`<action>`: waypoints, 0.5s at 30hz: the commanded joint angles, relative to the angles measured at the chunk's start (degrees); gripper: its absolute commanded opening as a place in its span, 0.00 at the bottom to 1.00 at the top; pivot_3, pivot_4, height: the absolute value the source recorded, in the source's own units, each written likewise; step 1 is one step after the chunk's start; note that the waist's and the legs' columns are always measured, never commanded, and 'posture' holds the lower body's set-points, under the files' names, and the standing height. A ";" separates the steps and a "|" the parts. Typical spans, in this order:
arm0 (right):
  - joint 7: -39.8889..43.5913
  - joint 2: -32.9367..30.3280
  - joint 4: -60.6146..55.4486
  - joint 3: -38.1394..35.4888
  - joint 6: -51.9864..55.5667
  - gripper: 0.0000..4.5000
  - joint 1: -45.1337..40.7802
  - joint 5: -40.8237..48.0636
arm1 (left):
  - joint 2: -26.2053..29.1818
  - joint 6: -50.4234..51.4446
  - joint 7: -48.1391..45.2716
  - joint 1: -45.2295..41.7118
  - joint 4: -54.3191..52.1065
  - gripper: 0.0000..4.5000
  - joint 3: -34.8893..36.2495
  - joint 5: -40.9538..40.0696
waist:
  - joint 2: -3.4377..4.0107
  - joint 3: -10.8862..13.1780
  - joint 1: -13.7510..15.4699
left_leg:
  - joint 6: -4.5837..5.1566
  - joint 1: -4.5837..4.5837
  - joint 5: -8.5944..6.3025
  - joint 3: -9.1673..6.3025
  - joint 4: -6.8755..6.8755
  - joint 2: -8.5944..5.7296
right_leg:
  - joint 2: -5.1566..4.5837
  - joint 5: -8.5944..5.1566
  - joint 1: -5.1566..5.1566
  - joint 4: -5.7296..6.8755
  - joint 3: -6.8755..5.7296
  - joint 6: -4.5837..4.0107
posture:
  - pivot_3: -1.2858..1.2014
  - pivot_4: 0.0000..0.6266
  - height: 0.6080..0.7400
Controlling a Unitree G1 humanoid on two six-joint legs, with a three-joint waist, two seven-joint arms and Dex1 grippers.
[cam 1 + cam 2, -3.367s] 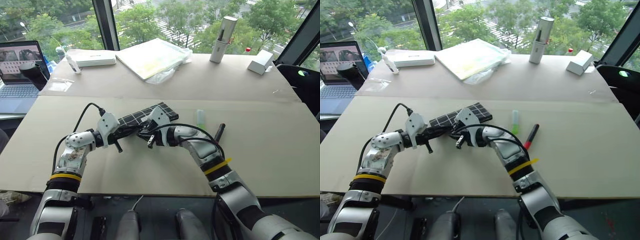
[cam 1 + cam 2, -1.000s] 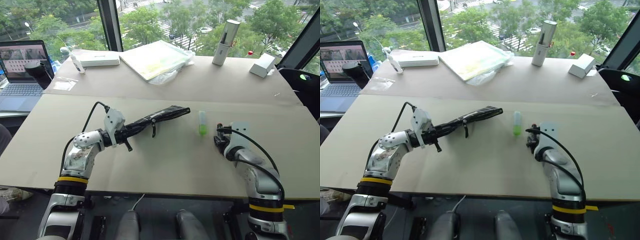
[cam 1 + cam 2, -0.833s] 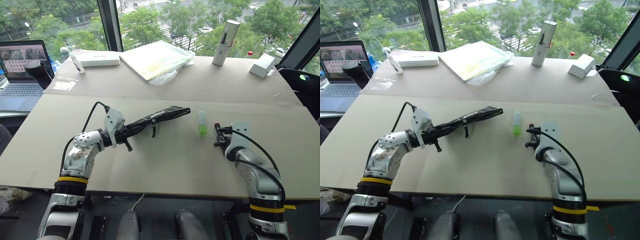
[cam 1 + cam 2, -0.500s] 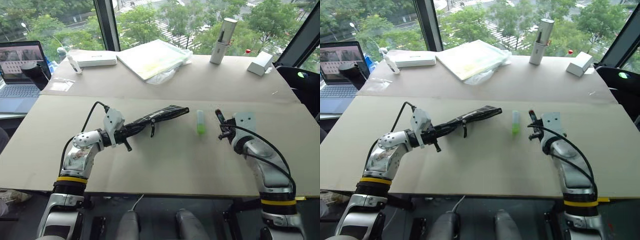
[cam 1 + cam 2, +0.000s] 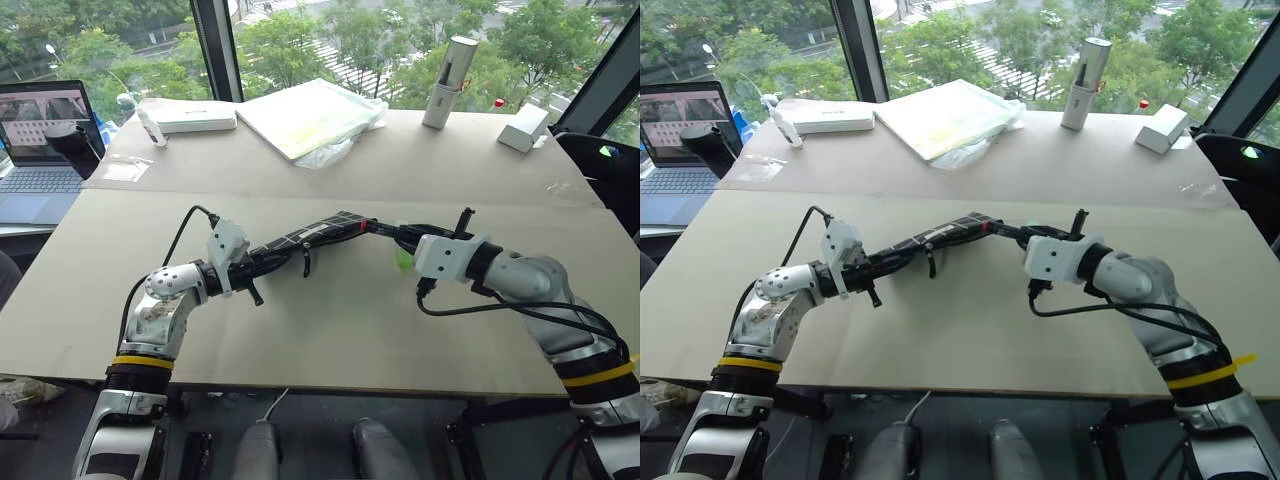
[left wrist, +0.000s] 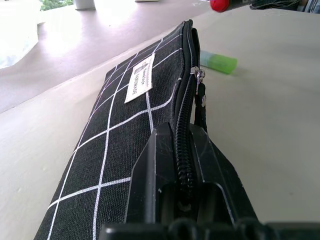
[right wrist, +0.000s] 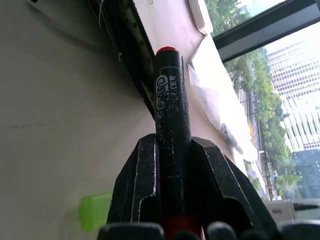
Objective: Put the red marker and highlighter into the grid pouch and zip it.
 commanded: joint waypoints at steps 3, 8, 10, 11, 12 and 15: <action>-0.45 1.34 2.58 0.59 -4.60 0.12 -3.05 -3.23 | 0.11 -0.21 -0.18 0.00 -2.12 0.00 0.37 -0.75 | 0.00 0.00 0.16 | 0.00 0.00 0.00 0.00 0.01 0.00 | -0.01 0.00 0.01 0.00 0.00 0.00 | 0.52 0.24 0.98; -0.43 1.29 4.12 0.34 -6.91 0.12 -2.92 -4.78 | 0.05 -0.18 -0.04 0.03 -2.12 0.00 0.53 -0.85 | 0.00 0.00 0.17 | 0.00 0.00 0.00 0.00 0.02 0.00 | -0.01 0.00 0.01 0.01 0.00 -0.01 | 0.52 0.24 0.98; -0.52 1.11 4.71 0.10 -7.39 0.12 -2.67 -5.28 | 0.02 -0.13 -0.02 0.05 -2.09 0.00 0.60 -0.94 | 0.00 0.00 0.15 | -0.01 0.00 0.00 0.00 0.02 0.00 | -0.01 0.01 0.00 0.03 0.00 -0.01 | 0.52 0.24 0.98; -0.67 1.02 5.07 0.08 -7.76 0.12 -2.67 -5.77 | 0.01 -0.12 -0.03 0.05 -2.08 0.00 0.60 -0.96 | 0.00 0.00 0.14 | -0.01 0.00 0.00 0.00 0.02 0.00 | -0.01 0.01 0.00 0.03 0.00 -0.01 | 0.52 0.24 0.98; -0.78 1.00 5.48 0.03 -8.14 0.12 -2.67 -6.12 | -0.04 -0.11 0.00 0.03 -2.05 0.00 0.56 -0.95 | 0.00 0.00 0.15 | 0.00 0.00 0.00 0.00 0.02 0.00 | -0.01 0.01 0.00 0.03 0.00 -0.01 | 0.52 0.24 0.98; -1.05 1.38 6.58 0.16 -8.85 0.12 -2.92 -6.83 | -0.13 -0.16 -0.08 -0.09 -1.94 0.00 0.46 -0.94 | 0.00 0.00 0.16 | 0.00 0.00 0.00 0.00 0.02 -0.01 | -0.01 0.01 0.01 0.03 0.00 -0.01 | 0.52 0.24 0.98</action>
